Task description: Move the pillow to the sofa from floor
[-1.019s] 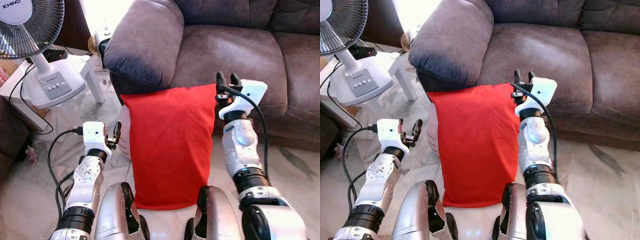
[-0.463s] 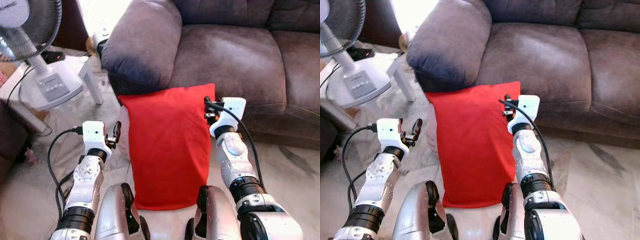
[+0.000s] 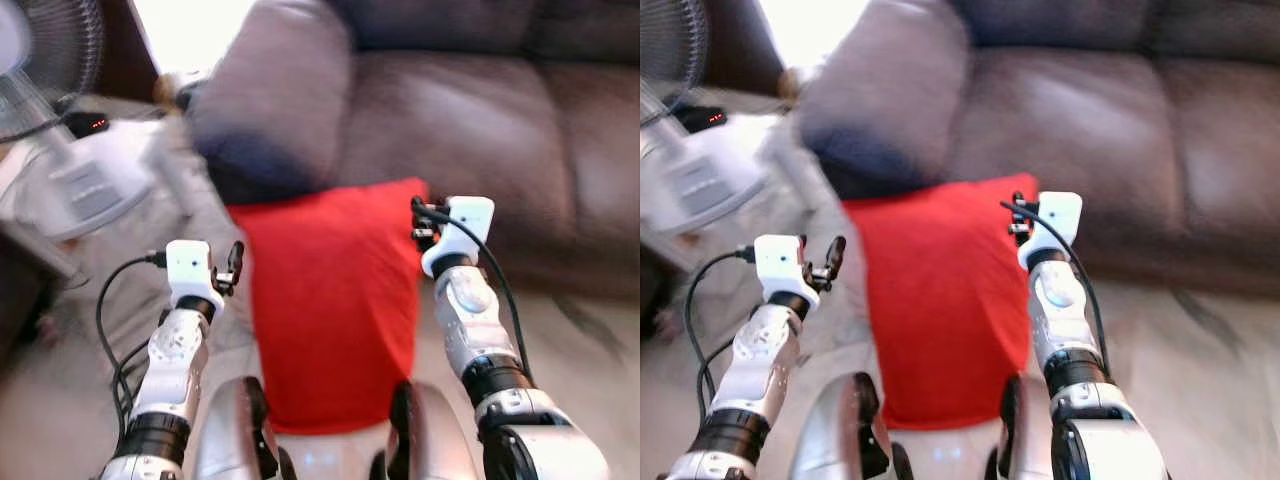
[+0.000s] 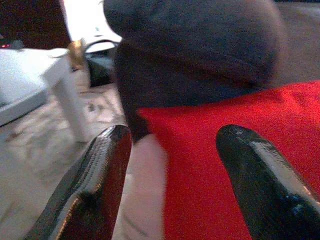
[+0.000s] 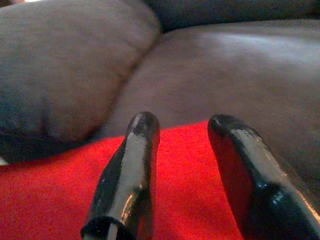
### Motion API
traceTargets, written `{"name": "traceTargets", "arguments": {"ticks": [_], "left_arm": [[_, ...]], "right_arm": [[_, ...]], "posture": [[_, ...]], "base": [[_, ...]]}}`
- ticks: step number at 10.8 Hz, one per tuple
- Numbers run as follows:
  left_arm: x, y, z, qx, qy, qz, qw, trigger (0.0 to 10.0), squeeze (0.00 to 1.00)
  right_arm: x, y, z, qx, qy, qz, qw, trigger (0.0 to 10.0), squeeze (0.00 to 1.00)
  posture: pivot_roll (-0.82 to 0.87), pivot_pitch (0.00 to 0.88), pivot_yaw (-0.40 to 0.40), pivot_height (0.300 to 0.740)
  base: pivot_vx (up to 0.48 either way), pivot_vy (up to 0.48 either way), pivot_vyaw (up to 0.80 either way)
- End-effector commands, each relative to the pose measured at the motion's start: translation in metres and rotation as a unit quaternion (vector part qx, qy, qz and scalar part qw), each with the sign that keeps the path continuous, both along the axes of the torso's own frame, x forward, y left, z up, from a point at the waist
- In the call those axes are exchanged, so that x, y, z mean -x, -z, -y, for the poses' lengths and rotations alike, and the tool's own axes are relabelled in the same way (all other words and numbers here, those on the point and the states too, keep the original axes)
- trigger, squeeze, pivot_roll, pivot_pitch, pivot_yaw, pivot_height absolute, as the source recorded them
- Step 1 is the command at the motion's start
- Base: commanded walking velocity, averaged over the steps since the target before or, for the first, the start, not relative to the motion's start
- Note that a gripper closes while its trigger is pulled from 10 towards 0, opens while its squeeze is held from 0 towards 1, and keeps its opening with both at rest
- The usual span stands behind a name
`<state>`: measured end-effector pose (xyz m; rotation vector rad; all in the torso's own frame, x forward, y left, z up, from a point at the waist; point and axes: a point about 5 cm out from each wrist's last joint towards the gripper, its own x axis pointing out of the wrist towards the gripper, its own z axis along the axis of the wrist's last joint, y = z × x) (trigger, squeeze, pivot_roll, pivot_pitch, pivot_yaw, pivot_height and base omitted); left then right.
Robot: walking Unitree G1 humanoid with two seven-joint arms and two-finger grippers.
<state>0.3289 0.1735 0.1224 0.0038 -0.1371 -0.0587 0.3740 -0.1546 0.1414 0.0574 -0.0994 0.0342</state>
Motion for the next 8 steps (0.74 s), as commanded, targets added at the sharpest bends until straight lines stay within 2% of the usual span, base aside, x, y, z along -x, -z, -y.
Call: {"name": "traceTargets", "arguments": {"ticks": [1,5,8], "left_arm": [[0.002,0.003,-0.006,0.005,-0.008,-0.008,1.0,10.0,0.0],[0.001,0.001,-0.004,0.002,-0.004,-0.006,1.0,10.0,0.0],[0.001,0.0,-0.004,0.009,0.001,-0.006,1.0,10.0,0.0]], "right_arm": [[0.002,0.005,-0.004,0.0,-0.006,-0.01,1.0,10.0,0.0],[0.003,0.008,-0.005,-0.001,-0.006,-0.017,1.0,10.0,0.0],[0.003,0.019,-0.003,-0.01,0.005,-0.051,0.999,10.0,0.0]], "posture": [[0.19,0.197,0.036,0.54],[0.19,0.191,0.038,0.54],[0.2,0.206,0.044,0.54]], "base": [[0.292,0.0,0.0],[0.29,0.0,0.0],[0.0,0.0,0.0]]}}
